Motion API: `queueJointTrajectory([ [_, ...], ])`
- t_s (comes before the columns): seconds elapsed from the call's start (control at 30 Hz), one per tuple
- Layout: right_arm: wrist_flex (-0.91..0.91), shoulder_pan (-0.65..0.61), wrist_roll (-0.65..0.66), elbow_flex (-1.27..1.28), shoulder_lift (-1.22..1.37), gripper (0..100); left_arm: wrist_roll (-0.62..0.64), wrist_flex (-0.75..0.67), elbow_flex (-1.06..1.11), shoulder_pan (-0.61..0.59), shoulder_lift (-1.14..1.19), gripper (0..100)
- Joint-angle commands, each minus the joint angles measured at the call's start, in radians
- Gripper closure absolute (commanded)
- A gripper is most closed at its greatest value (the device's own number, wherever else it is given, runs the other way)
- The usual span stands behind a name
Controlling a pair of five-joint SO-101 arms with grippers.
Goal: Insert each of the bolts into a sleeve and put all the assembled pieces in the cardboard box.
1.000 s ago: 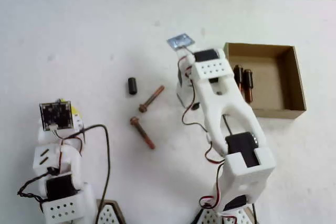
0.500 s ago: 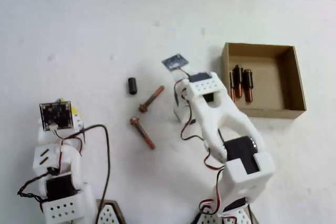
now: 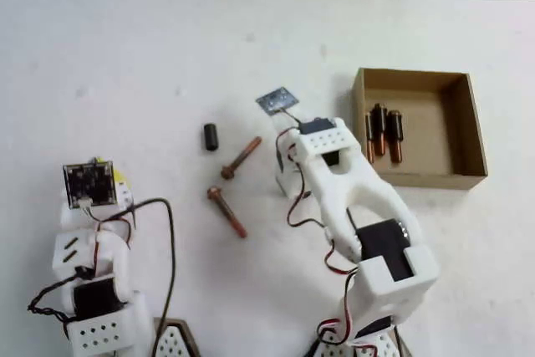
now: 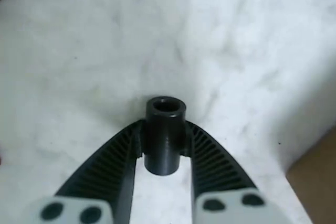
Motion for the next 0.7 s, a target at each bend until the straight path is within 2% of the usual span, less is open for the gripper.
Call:
queueJointTrajectory([
  [0.0, 0.001, -0.038, 0.0, 0.003, -0.019, 97.7, -0.011, 0.014, -0.003, -0.004, -0.01, 95],
  [0.2, 0.001, -0.039, 0.0, 0.003, -0.012, 97.0, -0.011, 0.014, -0.003, -0.004, -0.01, 95],
  [0.37, 0.002, -0.036, 0.0, -0.003, 0.019, 87.8, -0.012, 0.014, -0.003, -0.004, -0.01, 96],
  [0.57, -0.001, -0.039, 0.0, -0.003, 0.025, 97.8, -0.012, 0.014, -0.003, -0.004, -0.01, 95],
  [0.67, -0.001, -0.038, 0.0, 0.0, 0.027, 97.8, -0.012, 0.014, -0.003, -0.004, -0.01, 95],
])
